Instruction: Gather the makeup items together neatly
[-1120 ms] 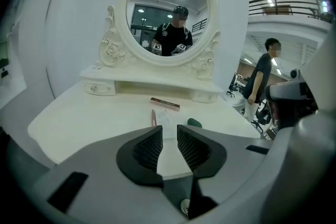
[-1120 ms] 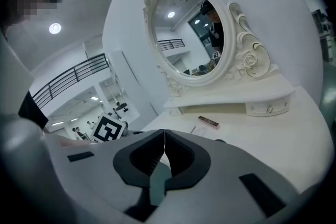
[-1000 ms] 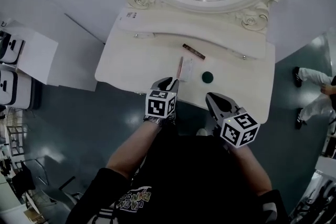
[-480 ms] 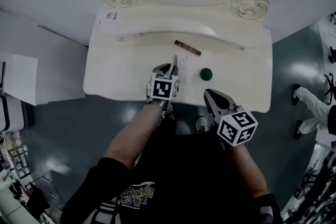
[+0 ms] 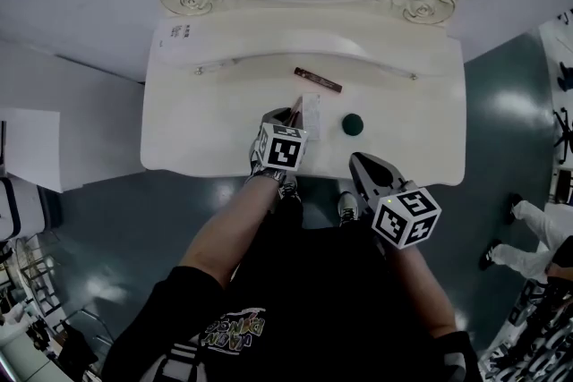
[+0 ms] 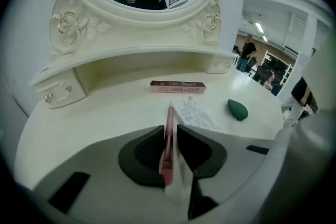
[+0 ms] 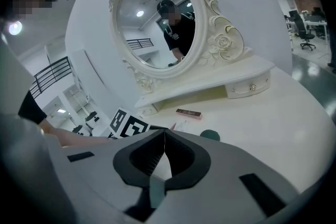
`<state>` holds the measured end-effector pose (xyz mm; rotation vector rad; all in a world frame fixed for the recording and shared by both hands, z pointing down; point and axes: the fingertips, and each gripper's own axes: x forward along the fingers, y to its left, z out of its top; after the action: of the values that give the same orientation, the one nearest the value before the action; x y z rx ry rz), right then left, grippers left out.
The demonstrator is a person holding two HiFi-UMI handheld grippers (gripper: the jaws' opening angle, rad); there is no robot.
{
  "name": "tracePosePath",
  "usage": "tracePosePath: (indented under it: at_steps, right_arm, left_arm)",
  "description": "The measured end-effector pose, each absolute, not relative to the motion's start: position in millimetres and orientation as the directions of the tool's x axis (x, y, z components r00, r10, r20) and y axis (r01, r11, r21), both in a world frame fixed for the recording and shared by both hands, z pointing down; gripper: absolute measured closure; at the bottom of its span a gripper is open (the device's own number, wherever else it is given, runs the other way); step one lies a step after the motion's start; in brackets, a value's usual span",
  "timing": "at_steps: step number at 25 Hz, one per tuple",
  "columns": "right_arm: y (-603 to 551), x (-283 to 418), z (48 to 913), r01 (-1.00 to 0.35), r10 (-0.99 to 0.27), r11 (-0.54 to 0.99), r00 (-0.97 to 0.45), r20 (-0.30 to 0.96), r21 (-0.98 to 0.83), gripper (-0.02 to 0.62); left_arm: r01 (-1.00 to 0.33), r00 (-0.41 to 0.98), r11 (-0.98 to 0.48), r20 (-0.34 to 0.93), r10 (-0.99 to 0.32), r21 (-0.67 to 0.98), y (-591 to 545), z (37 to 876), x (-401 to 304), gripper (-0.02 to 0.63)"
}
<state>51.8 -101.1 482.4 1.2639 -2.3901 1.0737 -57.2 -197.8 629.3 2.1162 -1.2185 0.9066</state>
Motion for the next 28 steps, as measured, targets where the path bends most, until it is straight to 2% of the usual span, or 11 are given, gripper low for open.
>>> tracePosePath:
  at_steps: [6,7,20,28]
  right_arm:
    - [-106,49,482,-0.784,-0.612,0.366,-0.609,0.505,-0.502,0.566]
    - [-106,49,482,-0.783,-0.610,0.368,-0.611,0.505,-0.502,0.566]
    - [-116,35,486,-0.769,-0.576,0.411,-0.635,0.514,-0.489,0.566]
    - [-117,24,491,-0.771,-0.567,0.405,-0.634,0.526,-0.492,0.566]
  left_arm:
    - [-0.903,0.341,-0.417,0.762,-0.551,0.102,-199,629,-59,0.529]
    - [-0.909,0.333,-0.403,0.761,-0.557,0.103,-200,629,-61,0.555]
    - [-0.964,0.247,-0.239,0.734,-0.632,0.119,-195,614,-114,0.555]
    - [-0.976,0.206,-0.182,0.765,-0.610,0.117,-188,635,-142,0.555]
